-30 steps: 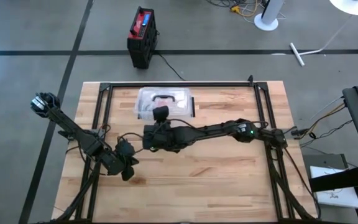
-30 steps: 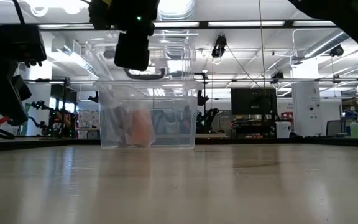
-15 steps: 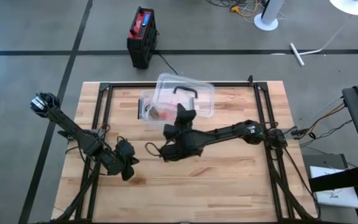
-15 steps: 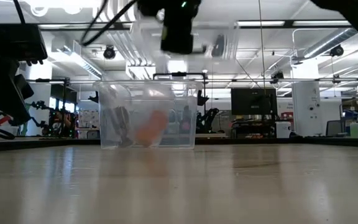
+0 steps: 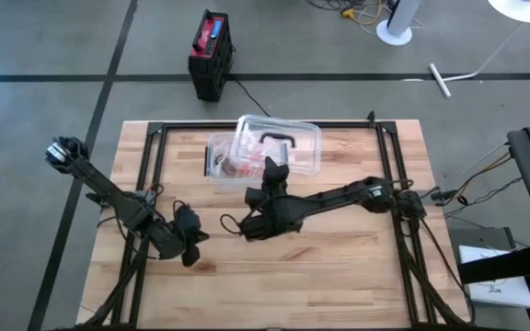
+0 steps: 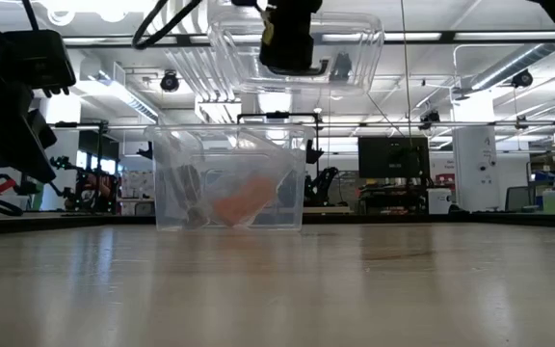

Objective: Roll bandage
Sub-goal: Close the transparent bin

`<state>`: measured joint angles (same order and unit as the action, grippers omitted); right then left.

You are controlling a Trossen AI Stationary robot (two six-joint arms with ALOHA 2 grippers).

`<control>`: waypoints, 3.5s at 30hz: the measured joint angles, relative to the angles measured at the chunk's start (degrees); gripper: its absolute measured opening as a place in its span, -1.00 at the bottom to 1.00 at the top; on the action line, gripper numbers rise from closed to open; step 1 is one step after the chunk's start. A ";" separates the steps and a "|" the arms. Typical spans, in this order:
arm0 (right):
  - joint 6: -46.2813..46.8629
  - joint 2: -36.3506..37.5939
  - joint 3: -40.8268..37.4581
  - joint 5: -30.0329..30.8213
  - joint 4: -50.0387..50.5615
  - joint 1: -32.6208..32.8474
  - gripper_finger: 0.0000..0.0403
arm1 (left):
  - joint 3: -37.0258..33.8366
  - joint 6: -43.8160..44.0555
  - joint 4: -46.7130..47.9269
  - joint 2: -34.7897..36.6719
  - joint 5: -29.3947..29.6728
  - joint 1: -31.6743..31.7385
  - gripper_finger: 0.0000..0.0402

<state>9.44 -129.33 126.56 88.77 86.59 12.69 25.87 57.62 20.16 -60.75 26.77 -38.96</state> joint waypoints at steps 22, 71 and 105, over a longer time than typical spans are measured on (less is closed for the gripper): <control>-2.46 24.85 2.55 -23.52 -0.27 8.94 -0.79 | 26.80 -35.29 -9.73 -6.16 3.64 29.71 -0.86; -1.07 47.09 -11.82 -29.29 3.19 -6.32 -0.79 | 71.53 -23.84 45.41 -45.10 -7.69 54.71 -0.99; 0.03 47.12 -21.92 -32.26 -1.65 -5.71 -0.78 | 49.41 -12.40 38.84 -29.04 0.35 60.17 -0.88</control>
<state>9.48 -82.21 104.64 56.51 84.94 6.98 75.29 45.22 59.00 -89.79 27.12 21.21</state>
